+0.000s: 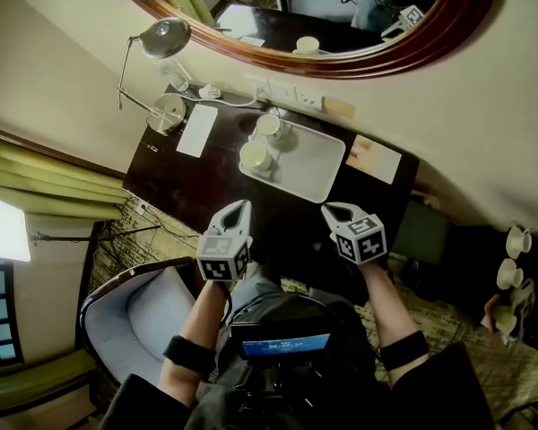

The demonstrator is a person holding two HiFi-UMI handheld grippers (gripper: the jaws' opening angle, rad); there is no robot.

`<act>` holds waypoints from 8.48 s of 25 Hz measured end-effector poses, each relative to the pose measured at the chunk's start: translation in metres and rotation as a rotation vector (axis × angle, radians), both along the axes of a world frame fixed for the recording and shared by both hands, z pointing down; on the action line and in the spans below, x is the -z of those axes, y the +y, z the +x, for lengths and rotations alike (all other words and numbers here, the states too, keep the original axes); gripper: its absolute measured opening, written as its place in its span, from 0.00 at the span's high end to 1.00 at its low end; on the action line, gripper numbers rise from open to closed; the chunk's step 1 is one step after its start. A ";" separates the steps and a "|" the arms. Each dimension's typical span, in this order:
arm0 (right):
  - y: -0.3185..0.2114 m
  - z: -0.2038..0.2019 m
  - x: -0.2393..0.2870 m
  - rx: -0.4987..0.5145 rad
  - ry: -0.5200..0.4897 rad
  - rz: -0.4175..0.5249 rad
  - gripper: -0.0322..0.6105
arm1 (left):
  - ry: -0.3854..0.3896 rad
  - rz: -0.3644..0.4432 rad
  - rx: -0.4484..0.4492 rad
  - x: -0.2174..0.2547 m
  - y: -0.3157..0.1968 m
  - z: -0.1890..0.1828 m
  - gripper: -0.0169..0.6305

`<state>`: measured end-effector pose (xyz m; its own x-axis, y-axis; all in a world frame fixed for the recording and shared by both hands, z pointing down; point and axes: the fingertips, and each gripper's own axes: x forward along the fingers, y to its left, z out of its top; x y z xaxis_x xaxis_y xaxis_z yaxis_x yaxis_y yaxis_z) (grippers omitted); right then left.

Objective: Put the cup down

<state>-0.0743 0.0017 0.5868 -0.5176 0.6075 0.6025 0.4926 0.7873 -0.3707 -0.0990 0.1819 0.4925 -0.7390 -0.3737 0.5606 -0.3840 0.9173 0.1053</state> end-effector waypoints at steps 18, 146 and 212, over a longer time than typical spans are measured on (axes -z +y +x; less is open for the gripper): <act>0.093 0.007 -0.033 -0.151 0.018 0.113 0.33 | 0.094 0.070 -0.223 -0.037 0.052 -0.001 0.97; -0.089 -0.003 -0.011 -0.619 -0.095 0.301 0.30 | 0.050 0.134 -0.474 -0.027 -0.089 -0.005 0.97; 0.137 -0.099 -0.037 -0.290 -0.104 0.244 0.53 | 0.075 0.045 -0.315 -0.061 0.085 -0.072 0.97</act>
